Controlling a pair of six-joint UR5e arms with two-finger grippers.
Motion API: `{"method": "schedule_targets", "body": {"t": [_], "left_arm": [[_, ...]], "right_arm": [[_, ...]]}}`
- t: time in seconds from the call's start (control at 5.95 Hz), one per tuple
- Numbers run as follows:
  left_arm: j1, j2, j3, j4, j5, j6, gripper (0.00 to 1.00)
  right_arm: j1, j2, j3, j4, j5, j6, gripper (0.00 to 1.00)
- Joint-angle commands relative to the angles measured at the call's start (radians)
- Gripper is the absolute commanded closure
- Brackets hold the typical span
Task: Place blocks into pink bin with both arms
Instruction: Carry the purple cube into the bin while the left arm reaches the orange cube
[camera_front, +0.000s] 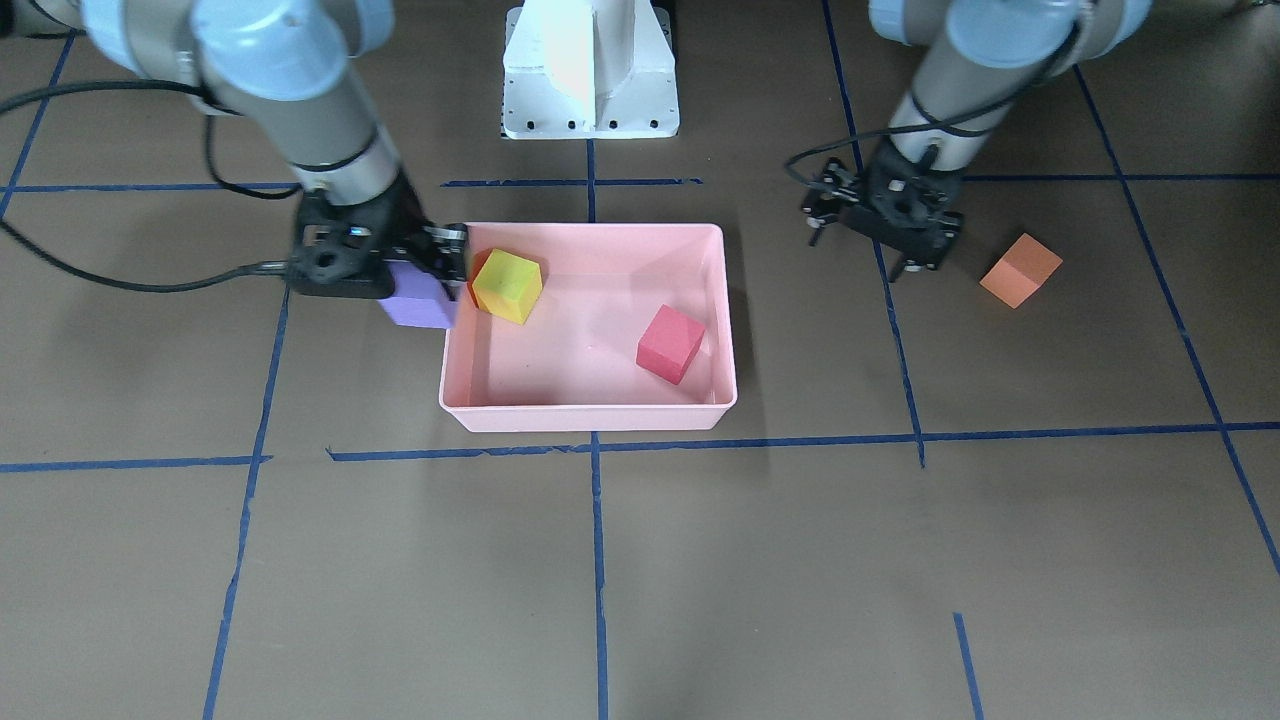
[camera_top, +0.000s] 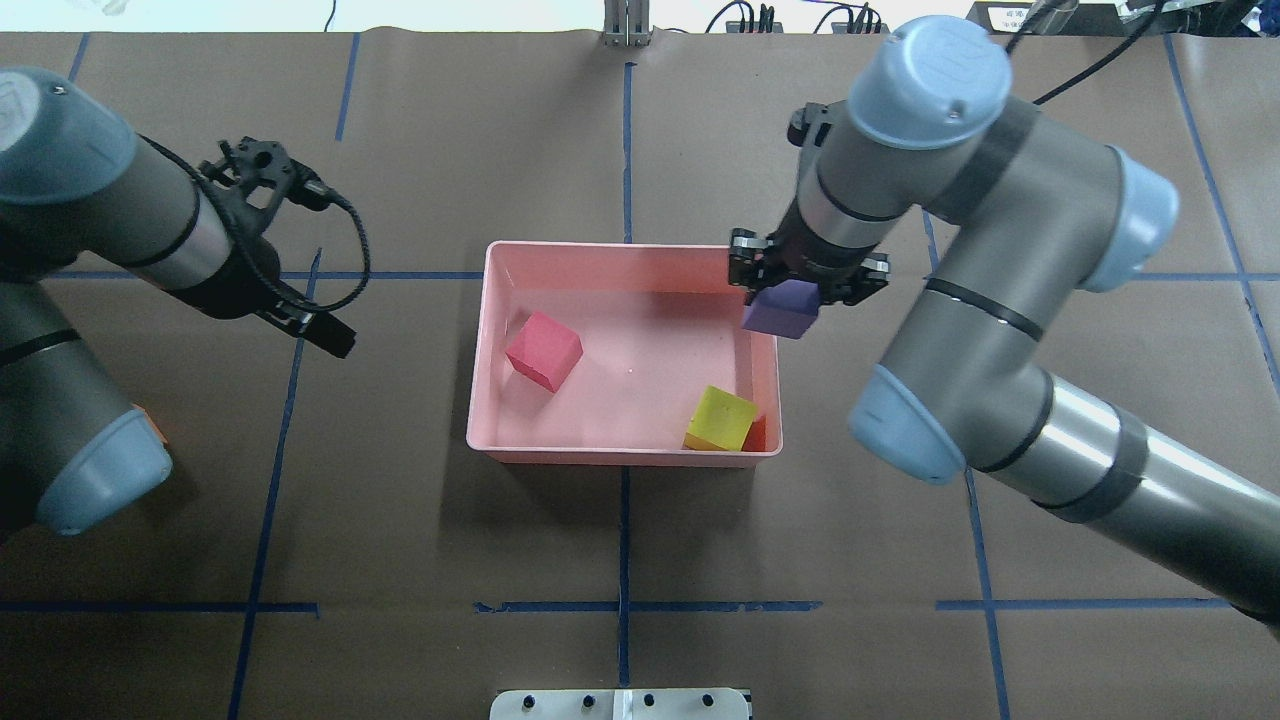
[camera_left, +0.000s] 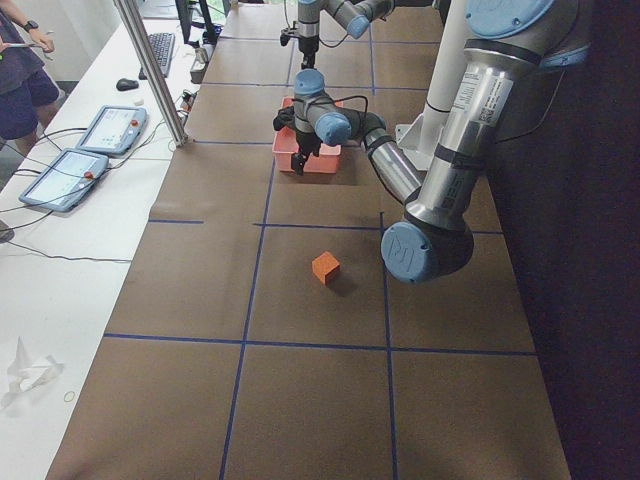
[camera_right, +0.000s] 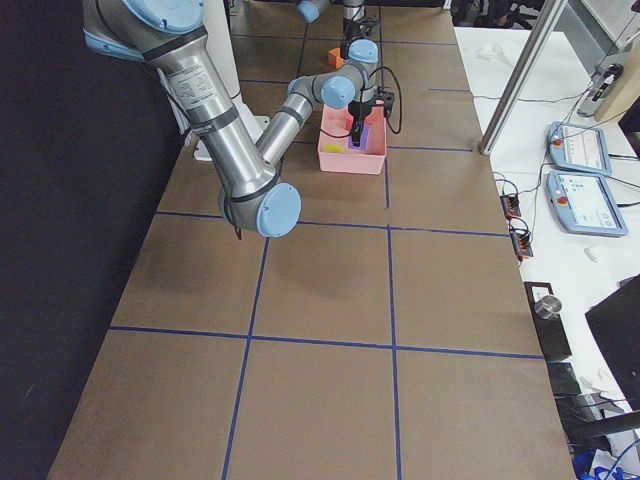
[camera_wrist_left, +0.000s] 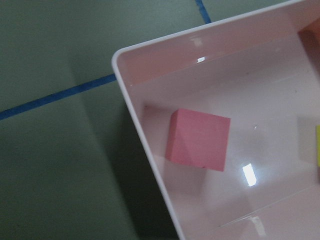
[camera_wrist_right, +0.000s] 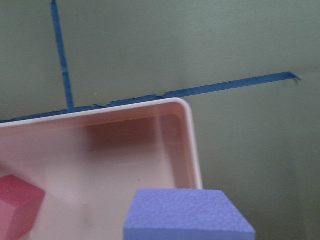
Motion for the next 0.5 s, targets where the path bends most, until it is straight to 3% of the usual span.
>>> {"method": "schedule_targets", "body": {"t": [0.0, 0.17, 0.34], "left_arm": [[-0.044, 0.172, -0.002, -0.155, -0.027, 0.086, 0.0], [-0.044, 0.287, 0.015, -0.3, -0.027, 0.13, 0.0], [-0.044, 0.381, 0.029, -0.376, -0.027, 0.23, 0.0]], "right_arm": [[-0.054, 0.186, -0.177, -0.003, -0.043, 0.103, 0.26], [-0.091, 0.207, -0.197, -0.003, -0.125, 0.116, 0.01], [-0.09, 0.201, -0.188, -0.003, -0.126, 0.102, 0.0]]}}
